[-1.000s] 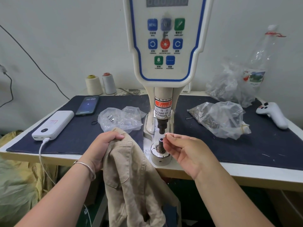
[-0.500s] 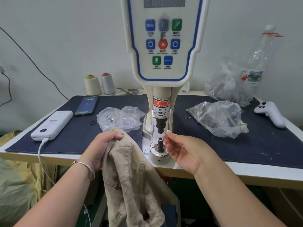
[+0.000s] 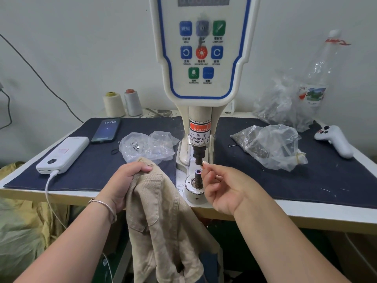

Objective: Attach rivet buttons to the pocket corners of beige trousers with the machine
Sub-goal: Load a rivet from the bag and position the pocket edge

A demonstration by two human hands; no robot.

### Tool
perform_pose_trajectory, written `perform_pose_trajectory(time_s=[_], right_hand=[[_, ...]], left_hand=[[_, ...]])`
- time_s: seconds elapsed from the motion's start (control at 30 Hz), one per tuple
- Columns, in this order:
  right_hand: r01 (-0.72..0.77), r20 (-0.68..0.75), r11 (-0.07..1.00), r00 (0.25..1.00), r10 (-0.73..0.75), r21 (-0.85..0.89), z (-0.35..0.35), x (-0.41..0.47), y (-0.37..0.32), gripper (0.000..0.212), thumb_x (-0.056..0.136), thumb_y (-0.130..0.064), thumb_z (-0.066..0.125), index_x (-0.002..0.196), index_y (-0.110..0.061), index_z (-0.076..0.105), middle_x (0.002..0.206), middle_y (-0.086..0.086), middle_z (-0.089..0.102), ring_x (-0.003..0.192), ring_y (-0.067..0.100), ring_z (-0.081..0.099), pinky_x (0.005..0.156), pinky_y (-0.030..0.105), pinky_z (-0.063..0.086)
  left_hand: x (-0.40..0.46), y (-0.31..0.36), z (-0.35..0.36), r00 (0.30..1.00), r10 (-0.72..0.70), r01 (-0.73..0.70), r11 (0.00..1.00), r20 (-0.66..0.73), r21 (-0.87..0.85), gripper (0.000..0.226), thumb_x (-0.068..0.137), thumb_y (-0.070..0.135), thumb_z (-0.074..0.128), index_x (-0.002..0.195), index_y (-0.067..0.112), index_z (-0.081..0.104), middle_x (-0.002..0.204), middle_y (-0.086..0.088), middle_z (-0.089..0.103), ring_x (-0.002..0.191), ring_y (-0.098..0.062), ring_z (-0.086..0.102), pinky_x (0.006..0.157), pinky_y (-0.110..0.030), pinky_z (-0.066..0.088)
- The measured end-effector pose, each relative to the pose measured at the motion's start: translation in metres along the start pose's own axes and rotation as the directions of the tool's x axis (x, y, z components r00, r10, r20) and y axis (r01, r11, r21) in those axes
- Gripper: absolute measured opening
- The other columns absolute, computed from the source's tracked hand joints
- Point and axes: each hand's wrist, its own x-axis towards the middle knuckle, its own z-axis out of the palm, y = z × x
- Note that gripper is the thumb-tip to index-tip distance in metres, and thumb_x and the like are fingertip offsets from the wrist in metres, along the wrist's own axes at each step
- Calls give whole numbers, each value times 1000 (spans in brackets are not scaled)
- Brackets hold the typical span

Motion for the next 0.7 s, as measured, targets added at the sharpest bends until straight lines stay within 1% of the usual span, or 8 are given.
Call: perform_pose_trajectory(time_s=[0.1, 0.27, 0.43, 0.53, 0.7], right_hand=[[-2, -4, 997, 1000, 2, 71, 2, 0, 2, 12, 90, -4, 63, 79, 1, 58, 53, 6, 60, 34, 9, 56, 30, 10, 32], [11, 10, 992, 1000, -13, 126, 4, -1, 6, 17, 92, -1, 60, 76, 4, 59, 54, 9, 63, 34, 11, 57, 29, 11, 34], [39, 19, 987, 999, -42, 158, 7, -4, 10, 10, 92, 1, 59, 83, 6, 61, 63, 14, 68, 38, 13, 61, 30, 13, 38], [55, 16, 980, 998, -59, 191, 8, -6, 12, 11, 92, 2, 58, 83, 7, 60, 65, 16, 69, 39, 13, 61, 32, 13, 40], [65, 3, 965, 998, -68, 253, 8, -7, 19, 7, 90, -1, 61, 84, 3, 62, 68, 15, 71, 40, 12, 61, 33, 12, 39]], left_hand=[[0, 1, 0, 1000, -12, 12, 1000, 5, 1, 11, 64, 22, 67, 63, 12, 65, 67, -10, 59, 62, -23, 58, 66, -34, 44], [0, 1, 0, 1000, -18, 18, 1000, 0, 6, 13, 63, 23, 67, 67, 10, 64, 69, -11, 59, 64, -24, 58, 66, -34, 44], [-1, 1, 1, 1000, -17, 17, 1000, 6, 0, 10, 63, 23, 67, 61, 13, 64, 66, -10, 58, 60, -22, 58, 64, -33, 44], [-1, 0, 0, 1000, -20, 20, 1000, 8, 0, 11, 64, 23, 67, 60, 13, 65, 65, -9, 59, 61, -22, 58, 65, -33, 44], [-2, 0, 0, 1000, -10, 10, 1000, 10, 1, 11, 64, 23, 67, 57, 15, 66, 63, -8, 59, 59, -21, 58, 64, -32, 44]])
